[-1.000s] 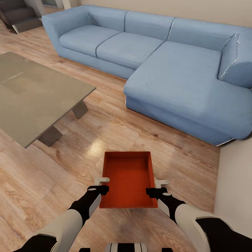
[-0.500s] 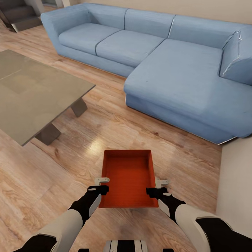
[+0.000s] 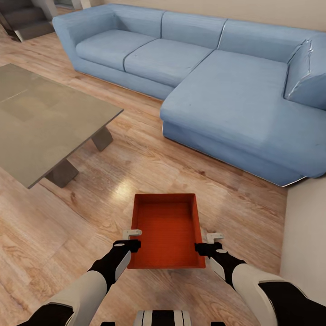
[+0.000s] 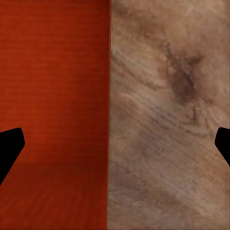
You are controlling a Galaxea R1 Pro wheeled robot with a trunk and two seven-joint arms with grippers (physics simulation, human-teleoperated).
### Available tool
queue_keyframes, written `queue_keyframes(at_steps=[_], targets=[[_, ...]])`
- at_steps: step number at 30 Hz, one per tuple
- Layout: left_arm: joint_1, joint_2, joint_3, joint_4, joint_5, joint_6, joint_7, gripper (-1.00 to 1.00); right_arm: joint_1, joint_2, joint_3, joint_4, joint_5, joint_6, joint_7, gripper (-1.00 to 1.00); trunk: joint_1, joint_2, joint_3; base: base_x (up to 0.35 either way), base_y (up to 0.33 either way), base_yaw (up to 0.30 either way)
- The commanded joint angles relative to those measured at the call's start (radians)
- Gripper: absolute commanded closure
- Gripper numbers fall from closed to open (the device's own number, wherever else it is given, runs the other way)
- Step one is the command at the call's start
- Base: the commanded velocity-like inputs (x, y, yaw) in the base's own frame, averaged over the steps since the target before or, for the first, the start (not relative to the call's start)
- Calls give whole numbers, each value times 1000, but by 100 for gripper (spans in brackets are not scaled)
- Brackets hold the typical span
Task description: Move the two storage containers from the living room to the garage. In the garage, place one container on the floor and stack the other container on top of it (either order is fine).
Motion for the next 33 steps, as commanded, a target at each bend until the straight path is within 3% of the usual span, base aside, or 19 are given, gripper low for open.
queue_keyframes(at_steps=[1, 10, 33], targets=[[0, 1, -9, -2, 10, 5, 7, -100, -1, 1, 3, 1, 2, -3, -4, -100, 0, 0, 0, 0, 0, 0], [0, 2, -12, -3, 10, 5, 7, -100, 0, 4, 2, 1, 1, -3, -4, -100, 0, 0, 0, 0, 0, 0], [0, 3, -13, -3, 10, 5, 7, -100, -1, 9, 2, 1, -3, -4, -2, -100, 88, -161, -73, 0, 0, 0]])
